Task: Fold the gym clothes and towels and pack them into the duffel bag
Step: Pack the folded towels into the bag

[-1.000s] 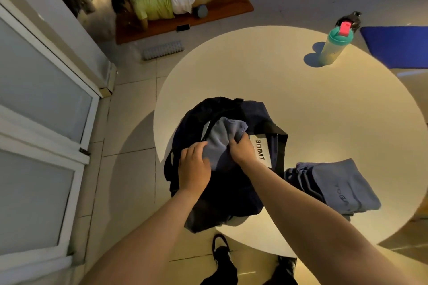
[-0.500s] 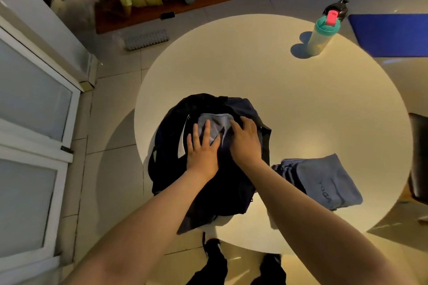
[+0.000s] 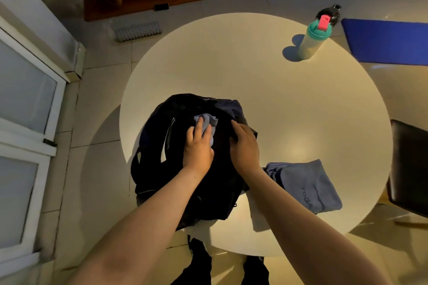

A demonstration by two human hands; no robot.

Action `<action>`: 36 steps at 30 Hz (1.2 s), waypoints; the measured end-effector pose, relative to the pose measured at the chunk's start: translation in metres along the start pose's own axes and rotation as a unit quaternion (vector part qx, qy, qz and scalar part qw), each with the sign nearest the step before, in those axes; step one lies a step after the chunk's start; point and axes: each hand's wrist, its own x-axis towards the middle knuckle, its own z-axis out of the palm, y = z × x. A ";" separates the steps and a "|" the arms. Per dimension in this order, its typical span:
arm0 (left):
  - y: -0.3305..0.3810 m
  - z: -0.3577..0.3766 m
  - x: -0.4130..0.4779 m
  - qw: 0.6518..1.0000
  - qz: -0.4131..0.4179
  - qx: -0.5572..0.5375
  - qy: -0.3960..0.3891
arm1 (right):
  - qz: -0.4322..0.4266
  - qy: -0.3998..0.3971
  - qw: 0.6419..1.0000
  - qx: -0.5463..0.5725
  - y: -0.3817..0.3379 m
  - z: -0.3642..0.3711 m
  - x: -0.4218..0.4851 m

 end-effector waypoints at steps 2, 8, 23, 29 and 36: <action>0.003 -0.001 0.008 0.999 -0.006 -0.034 0.019 | 0.012 0.004 0.999 0.039 0.004 -0.006 0.000; 0.014 -0.007 0.035 0.999 -0.020 -0.022 0.044 | 0.050 -0.027 0.989 0.135 0.010 -0.006 -0.001; 0.011 0.018 0.032 0.993 -0.055 0.014 -0.102 | 0.124 0.089 0.950 0.271 0.005 -0.015 0.003; 0.023 0.006 0.044 0.985 -0.112 -0.017 -0.131 | 0.157 -0.068 0.951 0.256 0.030 -0.012 -0.010; 0.048 0.003 -0.011 0.987 -0.067 -0.125 0.078 | 0.132 -0.096 0.945 0.282 0.035 -0.028 -0.028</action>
